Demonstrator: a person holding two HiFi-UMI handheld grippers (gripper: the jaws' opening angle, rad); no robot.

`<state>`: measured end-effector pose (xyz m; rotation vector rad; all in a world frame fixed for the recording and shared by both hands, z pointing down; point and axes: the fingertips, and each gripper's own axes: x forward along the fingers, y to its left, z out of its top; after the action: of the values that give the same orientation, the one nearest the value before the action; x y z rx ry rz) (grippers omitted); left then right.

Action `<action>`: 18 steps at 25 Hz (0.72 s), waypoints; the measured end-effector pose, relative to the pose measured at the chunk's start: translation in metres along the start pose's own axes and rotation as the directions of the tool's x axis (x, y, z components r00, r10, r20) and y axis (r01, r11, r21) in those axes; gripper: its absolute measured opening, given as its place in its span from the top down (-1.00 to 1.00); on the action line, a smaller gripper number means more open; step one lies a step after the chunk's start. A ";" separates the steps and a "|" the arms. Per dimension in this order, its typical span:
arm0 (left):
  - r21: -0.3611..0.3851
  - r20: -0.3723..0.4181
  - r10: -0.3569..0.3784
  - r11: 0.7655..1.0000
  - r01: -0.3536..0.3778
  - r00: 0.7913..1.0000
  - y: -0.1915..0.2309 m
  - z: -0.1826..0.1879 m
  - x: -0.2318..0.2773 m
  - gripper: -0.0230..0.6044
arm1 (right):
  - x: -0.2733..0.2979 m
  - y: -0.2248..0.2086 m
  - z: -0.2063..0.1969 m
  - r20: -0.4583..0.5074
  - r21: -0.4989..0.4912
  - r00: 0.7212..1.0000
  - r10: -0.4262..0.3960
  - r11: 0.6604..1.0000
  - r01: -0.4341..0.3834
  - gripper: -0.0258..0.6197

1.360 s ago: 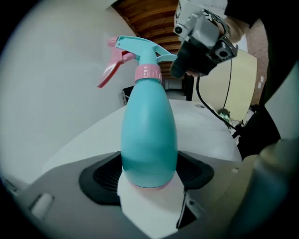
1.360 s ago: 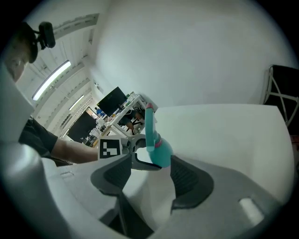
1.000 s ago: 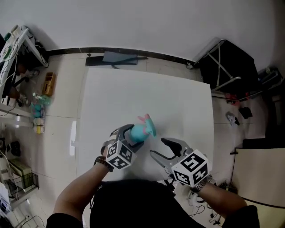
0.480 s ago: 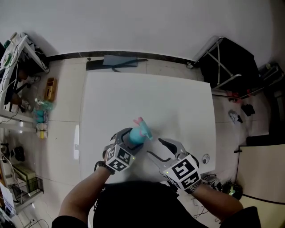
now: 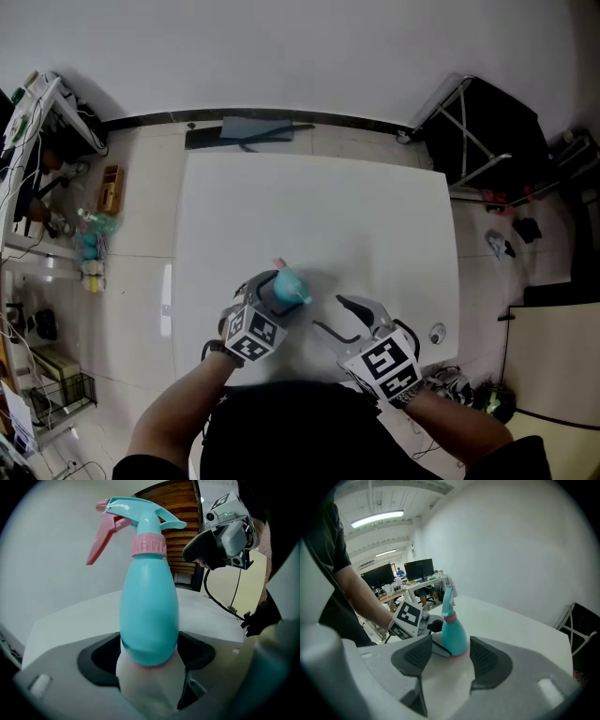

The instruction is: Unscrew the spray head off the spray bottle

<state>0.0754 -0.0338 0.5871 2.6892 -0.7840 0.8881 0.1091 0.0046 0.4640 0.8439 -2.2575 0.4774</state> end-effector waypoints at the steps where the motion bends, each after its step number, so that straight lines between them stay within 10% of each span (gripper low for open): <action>1: 0.000 -0.003 -0.002 1.000 0.002 1.000 0.000 0.000 -0.001 -0.35 | 0.001 0.001 0.001 0.005 0.002 1.000 0.004 1.000 -0.004 0.18; 12: -0.047 0.051 0.029 0.999 -0.027 0.998 0.005 0.011 -0.053 -0.42 | 0.006 0.014 -0.004 0.042 0.030 0.999 0.016 0.999 -0.018 0.23; 18: -0.111 0.115 -0.010 0.994 0.023 0.993 -0.017 0.039 -0.083 -0.06 | 0.008 0.022 -0.001 0.082 0.044 0.996 0.036 0.998 -0.040 0.53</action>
<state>0.0478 0.0021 0.5058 2.6624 -0.8077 0.6703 0.0899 0.0179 0.4679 0.8587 -2.3484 0.5220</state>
